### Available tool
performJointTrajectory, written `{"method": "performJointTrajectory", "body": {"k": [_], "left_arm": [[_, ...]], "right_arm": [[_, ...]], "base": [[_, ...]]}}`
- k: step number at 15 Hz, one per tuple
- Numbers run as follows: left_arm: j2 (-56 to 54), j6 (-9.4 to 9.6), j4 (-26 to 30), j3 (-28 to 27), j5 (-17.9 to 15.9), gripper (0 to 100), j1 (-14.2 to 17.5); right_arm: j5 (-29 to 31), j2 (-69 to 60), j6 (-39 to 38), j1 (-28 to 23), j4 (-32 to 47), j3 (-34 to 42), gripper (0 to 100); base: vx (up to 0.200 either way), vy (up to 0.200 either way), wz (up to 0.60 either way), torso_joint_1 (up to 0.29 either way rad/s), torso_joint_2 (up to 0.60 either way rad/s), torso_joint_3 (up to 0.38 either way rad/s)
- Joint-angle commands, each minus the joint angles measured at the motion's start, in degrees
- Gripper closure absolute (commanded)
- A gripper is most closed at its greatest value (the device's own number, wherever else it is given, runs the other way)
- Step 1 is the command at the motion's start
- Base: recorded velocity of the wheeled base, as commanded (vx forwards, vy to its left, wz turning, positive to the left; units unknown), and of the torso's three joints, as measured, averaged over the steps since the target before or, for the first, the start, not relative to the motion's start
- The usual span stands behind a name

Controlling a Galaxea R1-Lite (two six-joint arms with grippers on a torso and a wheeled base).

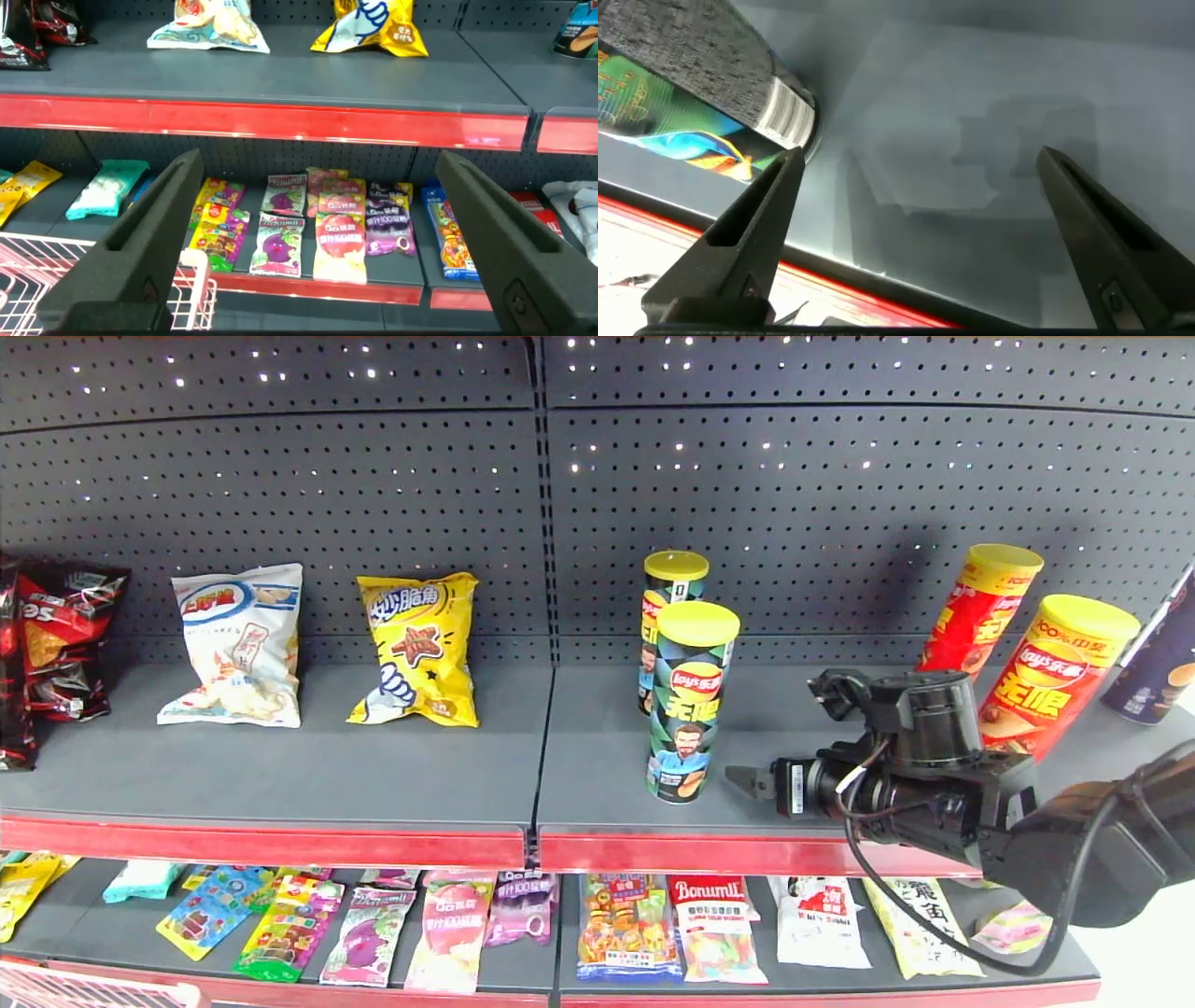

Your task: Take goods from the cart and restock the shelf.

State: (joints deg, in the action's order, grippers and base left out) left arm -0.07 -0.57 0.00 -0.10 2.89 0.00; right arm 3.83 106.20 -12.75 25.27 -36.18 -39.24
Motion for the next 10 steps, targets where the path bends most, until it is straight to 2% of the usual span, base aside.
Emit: {"method": "performJointTrajectory", "body": {"k": [1,10], "left_arm": [[0.07,-0.04,0.00,0.01,0.01,0,0.00],[0.07,-0.04,0.00,0.01,0.01,0,0.00]], "right_arm": [[0.13,1.37,-0.08,0.92,-0.03,-1.10,0],[0.30,3.48,-0.08,2.33,-0.03,-2.77,0]], "base": [[0.000,0.000,0.00,0.000,0.00,0.000],[0.000,0.000,0.00,0.000,0.00,0.000]]}}
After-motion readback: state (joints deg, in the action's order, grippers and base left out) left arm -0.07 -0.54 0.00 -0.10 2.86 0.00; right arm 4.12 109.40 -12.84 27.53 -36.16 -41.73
